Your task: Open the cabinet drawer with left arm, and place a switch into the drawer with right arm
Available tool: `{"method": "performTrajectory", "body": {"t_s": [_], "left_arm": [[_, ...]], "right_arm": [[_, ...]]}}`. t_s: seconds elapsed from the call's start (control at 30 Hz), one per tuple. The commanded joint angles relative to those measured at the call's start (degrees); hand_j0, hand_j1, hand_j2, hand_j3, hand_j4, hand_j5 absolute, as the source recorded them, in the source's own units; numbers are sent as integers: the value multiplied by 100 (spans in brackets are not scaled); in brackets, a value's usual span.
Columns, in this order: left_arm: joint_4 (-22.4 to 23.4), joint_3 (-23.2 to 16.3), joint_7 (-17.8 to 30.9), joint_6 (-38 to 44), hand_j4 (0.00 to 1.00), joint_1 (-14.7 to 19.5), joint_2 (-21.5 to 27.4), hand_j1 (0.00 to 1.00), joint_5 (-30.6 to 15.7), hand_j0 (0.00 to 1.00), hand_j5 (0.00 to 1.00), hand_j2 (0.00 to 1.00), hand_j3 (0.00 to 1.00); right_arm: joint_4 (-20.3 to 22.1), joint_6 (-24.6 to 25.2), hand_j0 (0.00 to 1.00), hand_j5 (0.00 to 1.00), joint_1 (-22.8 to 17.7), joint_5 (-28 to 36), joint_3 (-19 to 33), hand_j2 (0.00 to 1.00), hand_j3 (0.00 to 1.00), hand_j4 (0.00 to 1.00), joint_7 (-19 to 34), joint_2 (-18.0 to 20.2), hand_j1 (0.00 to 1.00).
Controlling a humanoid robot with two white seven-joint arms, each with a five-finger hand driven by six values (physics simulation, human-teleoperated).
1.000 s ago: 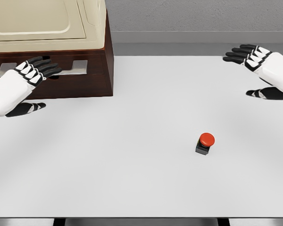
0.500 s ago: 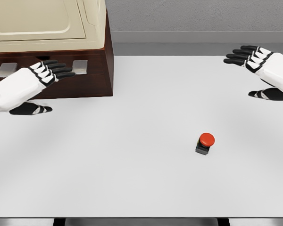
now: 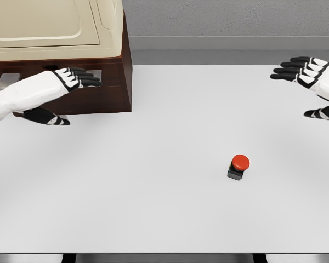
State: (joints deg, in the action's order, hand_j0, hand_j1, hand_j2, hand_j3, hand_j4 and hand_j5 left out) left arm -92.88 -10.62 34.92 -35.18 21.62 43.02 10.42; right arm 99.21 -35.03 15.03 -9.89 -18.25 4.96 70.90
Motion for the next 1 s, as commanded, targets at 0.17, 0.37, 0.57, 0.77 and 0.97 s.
{"method": "performTrajectory", "body": {"t_s": [0.17,0.37,0.57,0.77,0.97], "left_arm": [[516,-90,8,18,100,53,-57,100,-66,100,100,100,100],[842,-90,8,18,100,158,-74,100,-128,100,100,100,100],[1017,-125,8,18,100,176,-285,100,-101,100,100,100,100],[1167,-125,8,18,100,220,-303,100,-110,100,100,100,100],[1255,-116,8,18,100,220,-303,100,-128,100,100,100,100]], "right_arm": [[116,3,100,100,9,400,-12,100,100,100,805,108,100],[98,3,100,100,0,321,-47,100,100,100,805,-164,100],[107,3,100,100,0,338,-170,100,100,100,805,-314,100],[98,3,100,100,9,356,-407,100,100,100,796,-314,100],[107,3,100,100,9,347,-495,100,100,100,805,-331,100]]}}
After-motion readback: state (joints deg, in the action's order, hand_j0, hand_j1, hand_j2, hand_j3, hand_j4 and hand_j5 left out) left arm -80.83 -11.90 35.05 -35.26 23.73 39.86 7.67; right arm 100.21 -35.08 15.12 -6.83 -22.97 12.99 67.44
